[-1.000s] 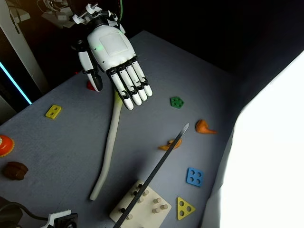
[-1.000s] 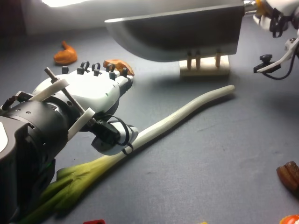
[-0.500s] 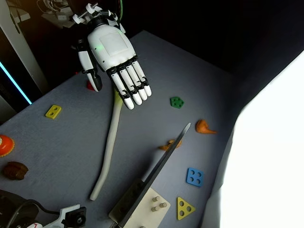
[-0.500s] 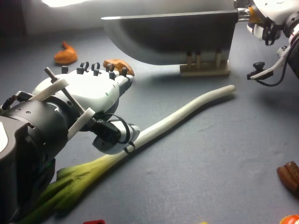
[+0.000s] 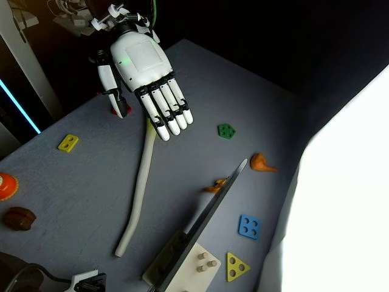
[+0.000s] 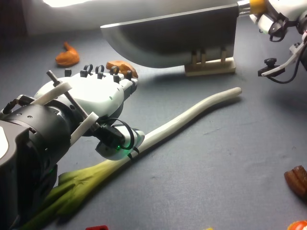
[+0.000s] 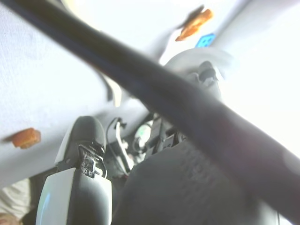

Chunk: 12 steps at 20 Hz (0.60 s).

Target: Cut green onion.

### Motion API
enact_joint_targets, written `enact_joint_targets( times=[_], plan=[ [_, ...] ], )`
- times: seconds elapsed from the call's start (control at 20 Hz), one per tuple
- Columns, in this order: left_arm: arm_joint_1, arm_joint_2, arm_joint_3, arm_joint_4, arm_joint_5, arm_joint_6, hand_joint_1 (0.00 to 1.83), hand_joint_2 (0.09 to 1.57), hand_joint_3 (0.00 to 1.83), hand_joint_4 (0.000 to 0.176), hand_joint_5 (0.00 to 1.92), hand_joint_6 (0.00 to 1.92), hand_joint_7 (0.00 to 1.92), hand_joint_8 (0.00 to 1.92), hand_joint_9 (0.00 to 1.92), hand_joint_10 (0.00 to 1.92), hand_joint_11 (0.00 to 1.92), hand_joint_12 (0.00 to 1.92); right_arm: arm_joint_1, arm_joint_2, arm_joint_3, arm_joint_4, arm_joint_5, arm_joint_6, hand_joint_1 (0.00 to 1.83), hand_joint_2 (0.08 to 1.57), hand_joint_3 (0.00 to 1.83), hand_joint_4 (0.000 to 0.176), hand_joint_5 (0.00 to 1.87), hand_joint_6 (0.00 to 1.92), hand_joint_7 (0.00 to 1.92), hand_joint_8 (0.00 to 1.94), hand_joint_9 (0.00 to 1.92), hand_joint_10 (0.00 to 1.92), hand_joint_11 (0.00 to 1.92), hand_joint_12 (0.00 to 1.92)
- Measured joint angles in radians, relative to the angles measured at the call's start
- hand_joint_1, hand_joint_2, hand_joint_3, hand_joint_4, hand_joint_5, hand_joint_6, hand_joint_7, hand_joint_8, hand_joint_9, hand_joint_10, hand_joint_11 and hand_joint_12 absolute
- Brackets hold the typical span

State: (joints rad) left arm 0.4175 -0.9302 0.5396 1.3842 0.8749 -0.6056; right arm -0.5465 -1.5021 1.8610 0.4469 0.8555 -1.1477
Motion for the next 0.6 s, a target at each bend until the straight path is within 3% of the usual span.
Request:
enact_joint_targets(
  times=[0.05,0.1,0.15,0.2,0.25,0.35,0.4,0.45,0.5,0.6],
  plan=[
    [0.0,0.0,0.0,0.0,0.0,0.0,0.39,1.34,0.0,0.0,0.07,0.0,0.01,0.0,0.01,0.0,0.0,0.06,0.0,0.003,0.0,-0.009,0.002,0.007,0.95,1.16,0.0,0.0,0.38,0.43,0.47,0.38,0.31,0.95,0.07,1.61],
    [0.0,0.0,0.0,0.0,0.0,0.0,0.36,1.34,0.0,0.0,0.05,0.0,0.0,0.0,0.0,0.0,0.0,0.02,0.0,0.007,0.0,-0.024,0.004,0.023,0.92,1.14,0.0,0.0,0.36,0.22,0.5,0.17,0.35,0.73,0.04,1.53],
    [0.0,0.0,0.0,0.0,0.0,0.0,0.37,1.33,0.0,0.0,0.06,0.01,0.0,0.0,0.01,0.0,0.0,0.01,0.0,0.009,0.0,-0.027,0.006,0.027,0.88,1.11,0.0,0.009,0.29,0.08,0.41,0.04,0.32,0.46,0.01,1.39],
    [0.0,0.0,-0.001,0.002,0.0,0.0,0.37,1.33,0.0,0.0,0.06,0.01,0.0,0.0,0.01,0.0,0.0,0.01,0.0,0.013,0.0,-0.031,0.007,0.028,0.87,1.11,0.0,0.014,0.28,0.02,0.39,0.01,0.36,0.31,0.0,1.35],
    [0.0,0.0,-0.001,0.004,0.0,0.0,0.35,1.33,0.0,0.0,0.06,0.01,0.0,0.0,0.01,0.0,0.01,0.01,0.0,0.016,0.0,-0.029,0.007,0.028,0.86,1.07,0.0,0.023,0.2,0.0,0.28,0.0,0.32,0.15,0.0,1.19],
    [0.0,0.0,-0.001,0.006,0.0,0.0,0.35,1.33,0.0,0.0,0.06,0.0,0.01,0.0,0.01,0.0,0.02,0.02,-0.006,0.021,0.0,-0.029,0.009,0.028,0.78,1.04,0.0,0.027,0.05,0.0,0.08,0.0,0.15,0.02,0.0,0.81],
    [0.0,0.0,-0.001,0.006,0.0,0.0,0.35,1.33,0.0,0.0,0.06,0.0,0.01,0.0,0.01,0.0,0.02,0.02,-0.007,0.022,0.0,-0.029,0.005,0.028,0.77,1.04,0.0,0.027,0.04,0.0,0.06,0.0,0.13,0.01,0.0,0.75],
    [-0.001,0.0,-0.001,0.006,0.001,0.0,0.37,1.33,0.0,0.0,0.07,0.01,0.01,0.0,0.01,0.0,0.0,0.01,-0.007,0.022,0.0,-0.028,0.004,0.028,0.74,1.02,0.0,0.035,0.01,0.0,0.01,0.0,0.04,0.0,0.0,0.49],
    [-0.002,0.0,-0.001,0.006,-0.001,0.0,0.38,1.33,0.0,0.0,0.07,0.01,0.02,0.0,0.01,0.0,0.0,0.01,-0.007,0.023,0.0,-0.031,0.004,0.028,0.73,1.02,0.0,0.036,0.0,0.0,0.0,0.0,0.01,0.0,0.0,0.39],
    [-0.003,0.0,-0.001,0.009,0.0,0.0,0.38,1.33,0.0,0.0,0.07,0.01,0.02,0.0,0.01,0.0,0.0,0.01,-0.007,0.027,0.0,-0.044,0.008,0.027,0.73,1.02,0.0,0.037,0.0,0.0,0.0,0.0,0.01,0.0,0.0,0.36]
  ],
)
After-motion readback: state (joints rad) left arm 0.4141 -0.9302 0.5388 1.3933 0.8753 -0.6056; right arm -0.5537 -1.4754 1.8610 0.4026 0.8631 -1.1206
